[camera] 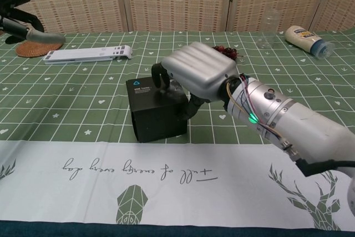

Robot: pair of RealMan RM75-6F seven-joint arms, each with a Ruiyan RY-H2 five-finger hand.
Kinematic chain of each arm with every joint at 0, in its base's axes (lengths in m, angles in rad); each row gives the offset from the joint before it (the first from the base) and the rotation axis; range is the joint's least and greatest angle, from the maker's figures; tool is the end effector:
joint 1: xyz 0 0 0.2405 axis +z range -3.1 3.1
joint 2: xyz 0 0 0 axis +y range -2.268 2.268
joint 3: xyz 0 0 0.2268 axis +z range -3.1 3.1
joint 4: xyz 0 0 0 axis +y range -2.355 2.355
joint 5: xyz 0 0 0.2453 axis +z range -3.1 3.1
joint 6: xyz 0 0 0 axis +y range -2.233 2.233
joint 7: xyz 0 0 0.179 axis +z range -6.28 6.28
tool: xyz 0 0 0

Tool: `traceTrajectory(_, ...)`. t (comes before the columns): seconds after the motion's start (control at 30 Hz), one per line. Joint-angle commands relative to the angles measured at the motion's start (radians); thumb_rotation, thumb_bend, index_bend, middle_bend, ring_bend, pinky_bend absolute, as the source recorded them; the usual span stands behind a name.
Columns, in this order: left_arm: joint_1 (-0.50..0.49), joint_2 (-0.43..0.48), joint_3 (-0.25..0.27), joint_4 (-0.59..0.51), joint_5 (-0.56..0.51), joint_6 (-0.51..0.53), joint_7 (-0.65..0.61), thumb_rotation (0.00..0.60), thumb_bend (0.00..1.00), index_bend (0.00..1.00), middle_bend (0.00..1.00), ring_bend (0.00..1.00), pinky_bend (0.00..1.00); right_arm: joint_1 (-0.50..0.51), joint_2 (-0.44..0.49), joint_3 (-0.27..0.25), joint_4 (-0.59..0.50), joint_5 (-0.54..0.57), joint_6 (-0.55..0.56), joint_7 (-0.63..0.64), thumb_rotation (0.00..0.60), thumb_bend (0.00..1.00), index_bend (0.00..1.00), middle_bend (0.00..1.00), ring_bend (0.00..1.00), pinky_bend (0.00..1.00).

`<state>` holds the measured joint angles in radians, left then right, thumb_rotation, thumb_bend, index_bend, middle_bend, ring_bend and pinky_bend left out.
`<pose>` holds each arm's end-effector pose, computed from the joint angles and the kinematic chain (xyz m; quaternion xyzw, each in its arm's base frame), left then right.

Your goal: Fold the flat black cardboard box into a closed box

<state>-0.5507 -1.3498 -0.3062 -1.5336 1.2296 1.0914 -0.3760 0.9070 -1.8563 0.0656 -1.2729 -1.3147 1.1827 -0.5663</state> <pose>-0.1664 0.3848 0.0456 -0.5153 -0.5351 -0.5635 0.3613 -0.0235 -0.3201 -0.1252 0.7977 -0.1516 0.4274 0.3976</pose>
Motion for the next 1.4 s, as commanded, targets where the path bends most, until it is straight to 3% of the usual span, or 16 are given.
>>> traceTrajectory(0.03, 0.001, 0.003, 0.001, -0.002, 0.003, 0.002, -0.004, 0.600, 0.07, 0.00, 0.00, 0.57, 0.87, -0.008, 0.002, 0.007, -0.003, -0.010, -0.004, -0.001, 0.600, 0.12, 0.38, 0.45, 0.73, 1.00)
traceTrajectory(0.17, 0.002, 0.003, 0.010, -0.004, 0.011, 0.002, 0.002, 0.600, 0.07, 0.00, 0.00, 0.57, 0.87, -0.027, 0.022, 0.016, -0.039, -0.024, 0.004, -0.009, 0.600, 0.12, 0.37, 0.40, 0.73, 1.00)
traceTrajectory(0.3, 0.012, 0.016, 0.026, -0.023, 0.029, 0.021, 0.031, 0.600, 0.07, 0.00, 0.00, 0.51, 0.83, -0.068, 0.098, 0.016, -0.170, -0.007, 0.026, -0.074, 0.600, 0.12, 0.24, 0.32, 0.73, 1.00)
traceTrajectory(0.4, 0.029, 0.026, 0.046, -0.037, 0.050, 0.060, 0.099, 0.600, 0.07, 0.00, 0.00, 0.32, 0.71, -0.112, 0.180, 0.011, -0.289, -0.003, 0.065, -0.101, 0.600, 0.12, 0.22, 0.31, 0.72, 1.00)
traceTrajectory(0.47, 0.040, 0.030, 0.054, -0.043, 0.054, 0.083, 0.134, 0.600, 0.07, 0.00, 0.00, 0.24, 0.64, -0.138, 0.228, 0.002, -0.345, -0.004, 0.086, -0.108, 0.600, 0.12, 0.22, 0.31, 0.72, 1.00)
traceTrajectory(0.63, 0.081, 0.060, 0.089, -0.069, 0.044, 0.150, 0.317, 0.600, 0.07, 0.00, 0.00, 0.13, 0.41, -0.232, 0.389, -0.031, -0.496, -0.010, 0.151, -0.068, 0.600, 0.12, 0.22, 0.31, 0.64, 0.98)
traceTrajectory(0.73, 0.109, 0.075, 0.105, -0.095, 0.040, 0.196, 0.400, 0.600, 0.07, 0.00, 0.00, 0.11, 0.36, -0.288, 0.479, -0.061, -0.544, -0.041, 0.195, -0.021, 0.600, 0.12, 0.22, 0.31, 0.55, 0.87)
traceTrajectory(0.83, 0.137, 0.096, 0.123, -0.110, 0.053, 0.236, 0.457, 0.600, 0.07, 0.00, 0.00, 0.11, 0.36, -0.346, 0.550, -0.088, -0.545, -0.084, 0.245, 0.050, 0.600, 0.13, 0.22, 0.32, 0.46, 0.78)
traceTrajectory(1.07, 0.218, 0.130, 0.172, -0.134, 0.110, 0.352, 0.539, 0.600, 0.07, 0.00, 0.00, 0.11, 0.36, -0.475, 0.712, -0.146, -0.523, -0.145, 0.321, 0.258, 0.600, 0.15, 0.22, 0.34, 0.44, 0.72)
traceTrajectory(1.4, 0.331, 0.160, 0.232, -0.177, 0.157, 0.476, 0.619, 0.600, 0.07, 0.00, 0.00, 0.10, 0.35, -0.647, 0.759, -0.161, -0.405, -0.143, 0.432, 0.436, 0.600, 0.15, 0.22, 0.34, 0.37, 0.60)
